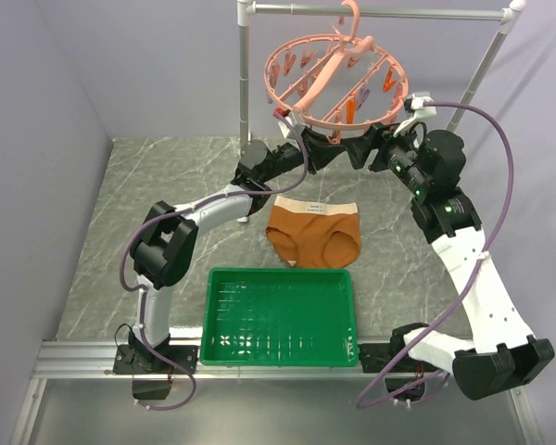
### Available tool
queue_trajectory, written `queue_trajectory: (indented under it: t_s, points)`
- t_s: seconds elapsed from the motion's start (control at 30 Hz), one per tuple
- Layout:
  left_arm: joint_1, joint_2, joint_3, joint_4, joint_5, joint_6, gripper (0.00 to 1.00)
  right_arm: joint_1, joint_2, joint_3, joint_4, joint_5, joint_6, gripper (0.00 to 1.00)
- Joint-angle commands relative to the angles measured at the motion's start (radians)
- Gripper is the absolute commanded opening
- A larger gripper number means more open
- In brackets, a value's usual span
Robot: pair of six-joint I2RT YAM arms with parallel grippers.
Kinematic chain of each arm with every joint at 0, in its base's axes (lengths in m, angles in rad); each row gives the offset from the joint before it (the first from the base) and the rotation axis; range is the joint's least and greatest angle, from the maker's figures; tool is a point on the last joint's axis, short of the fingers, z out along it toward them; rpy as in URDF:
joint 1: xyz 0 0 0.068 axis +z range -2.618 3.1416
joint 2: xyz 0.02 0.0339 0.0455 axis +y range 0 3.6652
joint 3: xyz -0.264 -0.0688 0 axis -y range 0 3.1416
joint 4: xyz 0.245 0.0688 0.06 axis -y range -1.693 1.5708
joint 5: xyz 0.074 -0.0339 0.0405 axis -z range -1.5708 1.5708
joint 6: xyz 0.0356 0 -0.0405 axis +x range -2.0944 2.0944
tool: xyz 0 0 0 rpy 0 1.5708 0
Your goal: Clip the underwear to the hanger
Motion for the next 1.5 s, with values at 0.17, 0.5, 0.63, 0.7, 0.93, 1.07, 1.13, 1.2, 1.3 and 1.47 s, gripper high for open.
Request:
queue_trajectory:
  t_s: [0.17,0.5,0.63,0.7,0.93,1.07,1.13,1.2,1.3,1.47]
  points:
    - [-0.016,-0.062,0.019,-0.035,0.008,0.060,0.00,0.048,0.048,0.001,0.103,0.061,0.020,0.78]
    - [-0.028,-0.068,0.009,-0.040,0.027,0.066,0.00,0.102,0.095,0.020,0.102,0.159,-0.015,0.81]
    - [-0.028,-0.073,0.007,-0.043,0.030,0.068,0.00,0.111,0.112,0.027,0.092,0.189,-0.021,0.80]
    - [-0.031,-0.077,0.004,-0.044,0.033,0.072,0.00,0.119,0.120,0.027,0.097,0.198,-0.021,0.80]
    - [-0.036,-0.076,0.007,-0.061,0.040,0.080,0.00,0.123,0.141,0.025,0.126,0.181,0.008,0.77]
    - [-0.039,-0.076,0.007,-0.073,0.053,0.081,0.00,0.123,0.154,0.031,0.129,0.181,0.008,0.72]
    - [-0.039,-0.076,0.009,-0.073,0.056,0.086,0.00,0.123,0.164,0.039,0.125,0.182,0.005,0.67]
    - [-0.042,-0.074,0.015,-0.081,0.059,0.089,0.00,0.122,0.168,0.040,0.121,0.182,0.008,0.65]
    - [-0.044,-0.071,0.026,-0.092,0.066,0.092,0.00,0.123,0.171,0.040,0.123,0.182,0.007,0.61]
    - [-0.048,-0.073,0.029,-0.107,0.082,0.100,0.01,0.122,0.178,0.059,0.114,0.164,0.010,0.43]
